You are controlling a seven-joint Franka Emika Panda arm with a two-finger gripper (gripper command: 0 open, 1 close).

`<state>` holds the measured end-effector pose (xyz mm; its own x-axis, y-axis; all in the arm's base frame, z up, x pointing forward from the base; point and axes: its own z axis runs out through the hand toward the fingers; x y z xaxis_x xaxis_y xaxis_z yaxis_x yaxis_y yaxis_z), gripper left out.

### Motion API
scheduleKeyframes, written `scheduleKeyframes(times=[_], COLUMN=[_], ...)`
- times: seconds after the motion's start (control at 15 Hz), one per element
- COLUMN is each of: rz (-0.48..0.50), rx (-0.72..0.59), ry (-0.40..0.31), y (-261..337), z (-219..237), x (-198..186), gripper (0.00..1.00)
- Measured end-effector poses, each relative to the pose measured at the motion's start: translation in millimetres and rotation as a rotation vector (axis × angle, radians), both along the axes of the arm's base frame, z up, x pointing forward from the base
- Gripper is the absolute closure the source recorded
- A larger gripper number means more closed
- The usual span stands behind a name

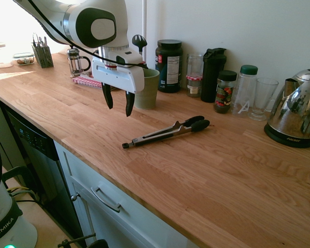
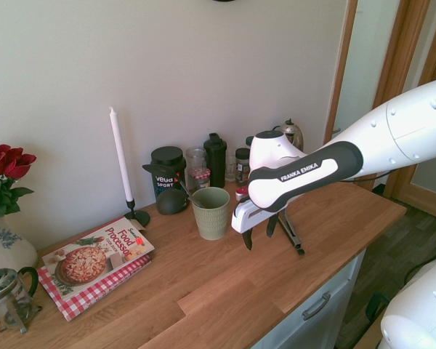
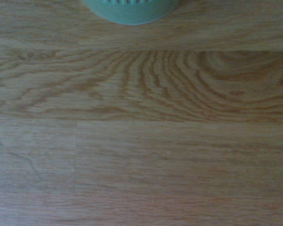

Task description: Put the tongs back in the holder

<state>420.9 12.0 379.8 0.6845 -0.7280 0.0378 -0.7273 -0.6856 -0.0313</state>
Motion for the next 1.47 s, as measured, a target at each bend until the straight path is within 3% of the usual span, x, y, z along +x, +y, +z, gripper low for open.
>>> scheduleKeyframes(times=[0.2, 0.4, 0.6, 0.87, 1.27, 1.33, 1.47], rz=[-0.019, -0.08, -0.17, -0.264, -0.309, -0.307, -0.294], rx=[0.02, 0.049, 0.051, 0.05, 0.044, 0.043, 0.044], ry=[-0.007, -0.084, -0.113, -0.108, -0.063, -0.057, -0.053], y=[-1, -24, -70, -121, -155, -157, -157], z=[5, 55, 81, 61, 5, -1, -13], x=[4, 30, 44, 57, 76, 79, 83], gripper=[0.0, 0.0, 0.0, 0.0, 0.0, 1.0, 1.0])
